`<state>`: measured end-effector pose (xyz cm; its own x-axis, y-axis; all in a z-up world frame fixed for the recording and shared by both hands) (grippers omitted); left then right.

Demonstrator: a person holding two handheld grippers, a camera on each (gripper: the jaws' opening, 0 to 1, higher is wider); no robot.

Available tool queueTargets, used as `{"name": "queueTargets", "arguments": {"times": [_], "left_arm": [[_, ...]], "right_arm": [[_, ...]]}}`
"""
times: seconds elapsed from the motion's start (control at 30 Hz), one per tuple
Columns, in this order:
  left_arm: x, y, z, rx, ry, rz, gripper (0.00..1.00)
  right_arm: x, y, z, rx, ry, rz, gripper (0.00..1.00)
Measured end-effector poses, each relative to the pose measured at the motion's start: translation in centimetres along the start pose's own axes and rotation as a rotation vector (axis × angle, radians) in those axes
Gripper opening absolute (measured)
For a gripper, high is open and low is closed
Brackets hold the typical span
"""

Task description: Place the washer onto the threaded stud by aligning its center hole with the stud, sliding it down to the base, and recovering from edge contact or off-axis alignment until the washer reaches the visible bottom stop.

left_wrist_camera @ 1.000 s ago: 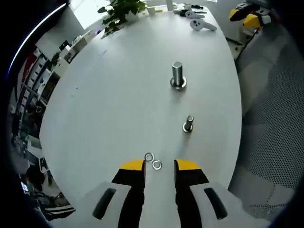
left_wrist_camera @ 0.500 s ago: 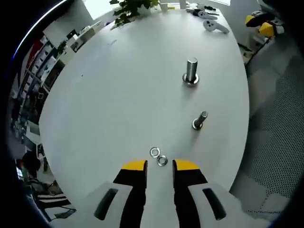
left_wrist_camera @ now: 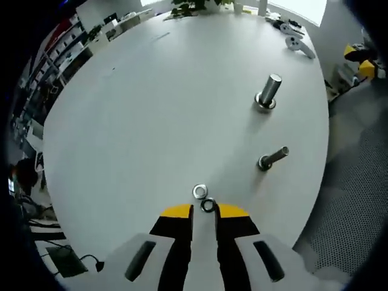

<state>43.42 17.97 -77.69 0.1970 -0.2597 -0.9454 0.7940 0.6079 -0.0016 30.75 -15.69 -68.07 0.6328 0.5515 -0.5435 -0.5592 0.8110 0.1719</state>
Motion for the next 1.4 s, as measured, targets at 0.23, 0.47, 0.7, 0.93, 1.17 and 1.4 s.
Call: {"name": "queueTargets", "arguments": {"times": [0.23,0.47,0.7,0.93,1.17,1.4], "left_arm": [[1.0,0.4,-0.4,-0.023,0.004,-0.004,0.12],[1.6,0.8,-0.7,-0.021,0.019,0.008,0.13],[1.9,0.7,-0.7,-0.032,0.019,0.002,0.12],[2.0,0.4,-0.7,-0.013,0.024,-0.014,0.09],[2.1,0.3,-0.6,-0.001,0.036,-0.017,0.06],[2.2,-0.1,-0.5,-0.003,0.036,-0.007,0.01]], "right_arm": [[0.1,0.0,-0.1,0.002,0.01,0.002,0.23],[0.1,0.1,-0.2,0.01,0.018,0.001,0.23],[0.1,0.1,-0.3,0.01,0.027,0.004,0.23],[0.2,0.1,-0.3,0.01,0.03,0.007,0.23],[0.2,0.1,-0.3,0.009,0.03,0.011,0.23],[0.3,0.2,-0.3,0.008,0.03,0.016,0.23]]}}
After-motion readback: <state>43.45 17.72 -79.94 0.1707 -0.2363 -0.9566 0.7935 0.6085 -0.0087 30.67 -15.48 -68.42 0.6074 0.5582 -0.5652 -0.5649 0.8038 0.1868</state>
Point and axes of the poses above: the point that each gripper's makers call its tool centre point, and the gripper's own axes: x roughly forward along the fingers, y roughly to its left, z roughly out of its top, the point moved 7 cm from there along -x, roughly backward along the fingers, and after that the axes turned 3 degrees about -z, right-handed, at the moved point
